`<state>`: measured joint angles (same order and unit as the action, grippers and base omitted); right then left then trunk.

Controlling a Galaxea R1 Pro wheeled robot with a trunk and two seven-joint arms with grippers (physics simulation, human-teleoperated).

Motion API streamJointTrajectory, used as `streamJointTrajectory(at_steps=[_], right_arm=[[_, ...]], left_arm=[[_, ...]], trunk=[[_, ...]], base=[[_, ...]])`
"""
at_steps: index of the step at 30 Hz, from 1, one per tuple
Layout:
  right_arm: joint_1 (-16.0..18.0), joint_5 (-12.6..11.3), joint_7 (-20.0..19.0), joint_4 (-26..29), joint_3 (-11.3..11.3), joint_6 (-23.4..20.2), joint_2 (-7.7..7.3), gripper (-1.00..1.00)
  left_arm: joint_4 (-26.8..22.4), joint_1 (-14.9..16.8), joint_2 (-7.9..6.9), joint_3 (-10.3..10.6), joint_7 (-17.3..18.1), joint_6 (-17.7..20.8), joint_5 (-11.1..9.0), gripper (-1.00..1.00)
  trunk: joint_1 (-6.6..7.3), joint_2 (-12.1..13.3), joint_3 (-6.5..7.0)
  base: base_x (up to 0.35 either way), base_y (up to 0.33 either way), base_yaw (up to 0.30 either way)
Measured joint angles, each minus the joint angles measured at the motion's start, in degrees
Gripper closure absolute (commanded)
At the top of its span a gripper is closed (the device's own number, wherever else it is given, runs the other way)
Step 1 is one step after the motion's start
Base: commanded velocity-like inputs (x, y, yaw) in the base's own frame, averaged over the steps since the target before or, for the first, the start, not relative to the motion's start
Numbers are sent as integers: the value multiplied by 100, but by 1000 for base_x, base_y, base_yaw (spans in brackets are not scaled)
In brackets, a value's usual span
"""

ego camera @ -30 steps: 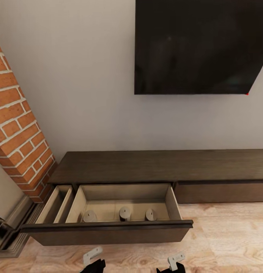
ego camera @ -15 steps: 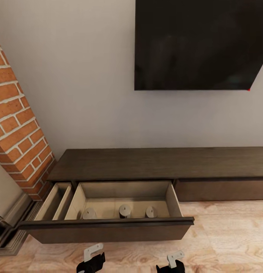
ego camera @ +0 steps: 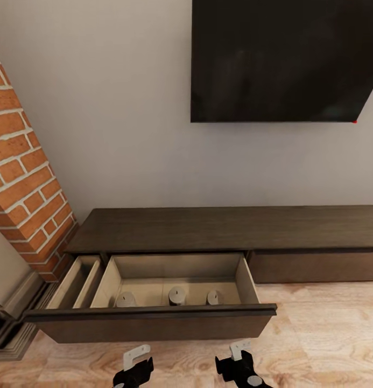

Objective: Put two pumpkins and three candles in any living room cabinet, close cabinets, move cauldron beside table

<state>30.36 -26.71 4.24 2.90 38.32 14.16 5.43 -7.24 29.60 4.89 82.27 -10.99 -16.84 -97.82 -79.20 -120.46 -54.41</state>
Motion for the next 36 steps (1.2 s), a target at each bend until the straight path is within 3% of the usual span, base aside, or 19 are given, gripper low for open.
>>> streamJointTrajectory(at_steps=[15,31,34,36], right_arm=[[309,11,7,16,0,-45,54,-100],[339,-45,-2,37,-76,-44,10,-100],[339,-51,-2,36,-239,-45,4,-100],[339,-53,-2,35,-408,-45,2,-100]], left_arm=[[-16,273,-15,9,7,-4,9,-100],[3,433,-24,17,19,-13,8,-100],[3,585,-21,169,18,-4,16,-100],[10,695,-17,566,10,6,18,-100]], trunk=[[0,0,0],[0,0,0],[0,0,0],[0,0,0]], base=[[0,0,0],[0,0,0],[0,0,0],[0,0,0]])
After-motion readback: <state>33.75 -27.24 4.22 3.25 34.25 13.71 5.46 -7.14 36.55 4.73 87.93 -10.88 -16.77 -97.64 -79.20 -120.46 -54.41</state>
